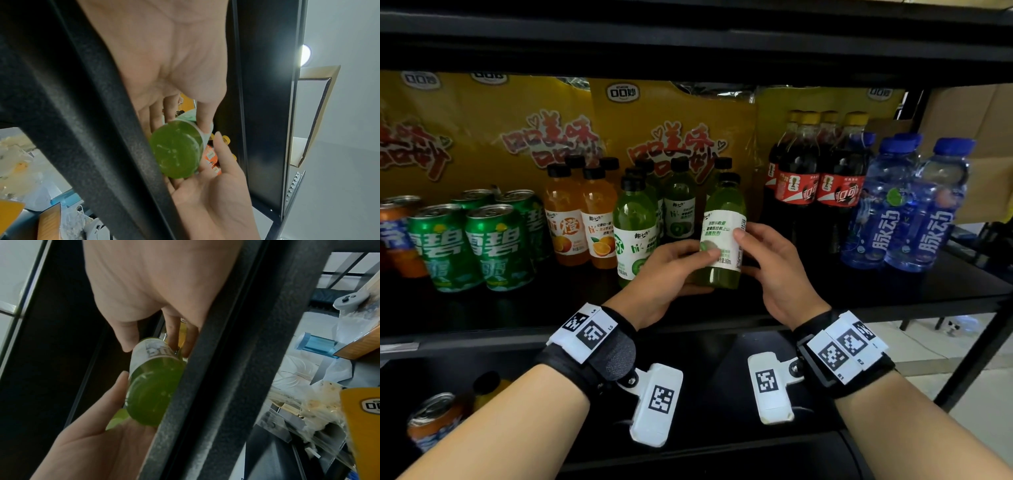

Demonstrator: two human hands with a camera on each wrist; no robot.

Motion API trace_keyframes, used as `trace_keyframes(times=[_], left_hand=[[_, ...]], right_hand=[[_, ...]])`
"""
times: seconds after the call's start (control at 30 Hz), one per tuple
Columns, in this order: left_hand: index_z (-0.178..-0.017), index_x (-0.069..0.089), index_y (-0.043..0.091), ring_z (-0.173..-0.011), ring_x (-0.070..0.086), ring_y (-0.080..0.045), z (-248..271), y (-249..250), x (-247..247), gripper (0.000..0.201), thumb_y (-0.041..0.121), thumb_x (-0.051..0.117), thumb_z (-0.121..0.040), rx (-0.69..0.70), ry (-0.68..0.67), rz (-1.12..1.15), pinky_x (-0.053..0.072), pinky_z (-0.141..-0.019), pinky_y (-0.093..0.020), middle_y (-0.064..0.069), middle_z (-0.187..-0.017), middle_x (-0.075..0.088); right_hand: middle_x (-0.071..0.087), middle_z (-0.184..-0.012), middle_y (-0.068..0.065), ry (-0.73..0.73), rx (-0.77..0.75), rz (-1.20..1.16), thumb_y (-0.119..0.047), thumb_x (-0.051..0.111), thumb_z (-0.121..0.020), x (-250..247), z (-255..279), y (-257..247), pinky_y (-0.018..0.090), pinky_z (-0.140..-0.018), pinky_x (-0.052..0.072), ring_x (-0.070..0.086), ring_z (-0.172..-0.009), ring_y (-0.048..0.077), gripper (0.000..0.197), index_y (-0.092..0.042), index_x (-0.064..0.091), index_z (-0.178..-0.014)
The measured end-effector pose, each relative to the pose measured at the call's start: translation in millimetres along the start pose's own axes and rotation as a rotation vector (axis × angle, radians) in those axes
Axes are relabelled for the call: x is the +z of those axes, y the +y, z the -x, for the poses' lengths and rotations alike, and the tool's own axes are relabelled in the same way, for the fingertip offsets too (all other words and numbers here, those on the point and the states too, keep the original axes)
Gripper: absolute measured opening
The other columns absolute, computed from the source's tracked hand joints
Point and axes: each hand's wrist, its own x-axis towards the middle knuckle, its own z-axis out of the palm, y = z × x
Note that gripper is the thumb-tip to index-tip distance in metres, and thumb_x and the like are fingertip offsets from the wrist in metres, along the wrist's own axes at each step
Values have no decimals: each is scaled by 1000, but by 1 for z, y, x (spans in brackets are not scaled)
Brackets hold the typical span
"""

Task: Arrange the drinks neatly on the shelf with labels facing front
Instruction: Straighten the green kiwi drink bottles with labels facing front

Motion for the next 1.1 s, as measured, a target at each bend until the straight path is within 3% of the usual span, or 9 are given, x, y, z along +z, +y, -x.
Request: trace_keyframes(times=[0.2, 0.33, 0.43, 0.57, 0.7, 0.77, 0.87, 1.0, 1.1], left_hand=[[-129, 58, 19, -103, 75, -25, 4, -2, 1, 63, 32, 82, -72, 111, 29, -22, 63, -82, -40, -9, -117, 73], [-133, 58, 21, -106, 74, -25, 1, 1, 0, 46, 27, 74, -90, 32, 20, 48, 62, -88, -41, -8, -120, 75], [-131, 64, 20, -107, 73, -27, 0, 2, 0, 31, 20, 61, -100, -5, -27, 51, 60, -93, -42, -7, -119, 76], [-133, 62, 20, -109, 73, -23, 1, -1, 0, 37, 19, 69, -96, 42, -49, -37, 60, -92, -41, -7, -115, 77], [-127, 61, 27, -102, 75, -19, 1, -2, 1, 51, 26, 80, -80, 89, 6, 2, 62, -78, -30, -6, -109, 78], [-130, 61, 28, -103, 74, -18, 4, 0, 2, 63, 31, 83, -72, 107, 29, 3, 60, -78, -28, -7, -115, 75], [-132, 60, 30, -109, 73, -20, 5, 7, 5, 58, 30, 81, -77, 78, 36, 50, 61, -85, -35, -7, -124, 71], [-136, 60, 18, -115, 70, -36, 7, 24, 8, 35, 24, 58, -101, -86, -56, 206, 62, -83, -44, -14, -125, 72], [-130, 62, 9, -106, 72, -44, 11, 39, 10, 35, 30, 57, -102, -170, -86, 298, 64, -77, -42, -19, -117, 74]], right_hand=[[77, -112, 14, -26, -50, 44, -36, 79, -77, 2, 4, 0, 47, -83, 59, 74, -105, 33, 45, -17, 73, -117], [78, -111, 14, -2, -24, -32, -28, 77, -83, -1, 1, 0, 35, -77, 63, 76, -103, 27, 52, -9, 63, -130], [77, -114, 14, 38, -20, -36, -18, 72, -94, 0, -1, 1, 37, -85, 62, 75, -106, 27, 46, -7, 58, -137], [78, -114, 9, 21, -65, 2, -21, 73, -93, 0, 0, 4, 39, -93, 60, 74, -109, 25, 33, -13, 69, -125], [77, -113, 9, -5, -86, 17, -29, 82, -79, 3, 3, 1, 36, -89, 61, 74, -108, 24, 48, -14, 71, -124], [77, -115, 14, -19, -69, -21, -18, 80, -85, 3, 4, -1, 42, -91, 61, 73, -109, 30, 44, -10, 68, -127], [77, -114, 16, -64, -25, -78, -11, 71, -94, 3, 5, -9, 37, -82, 63, 75, -106, 30, 38, -8, 64, -131], [79, -108, 12, -45, 26, -42, -24, 68, -99, 4, 3, -19, 27, -71, 60, 76, -95, 22, 27, -8, 72, -120], [80, -99, 6, 27, 99, 185, -49, 68, -95, 2, -4, -27, 32, -72, 54, 73, -87, 20, 38, -15, 78, -107]])
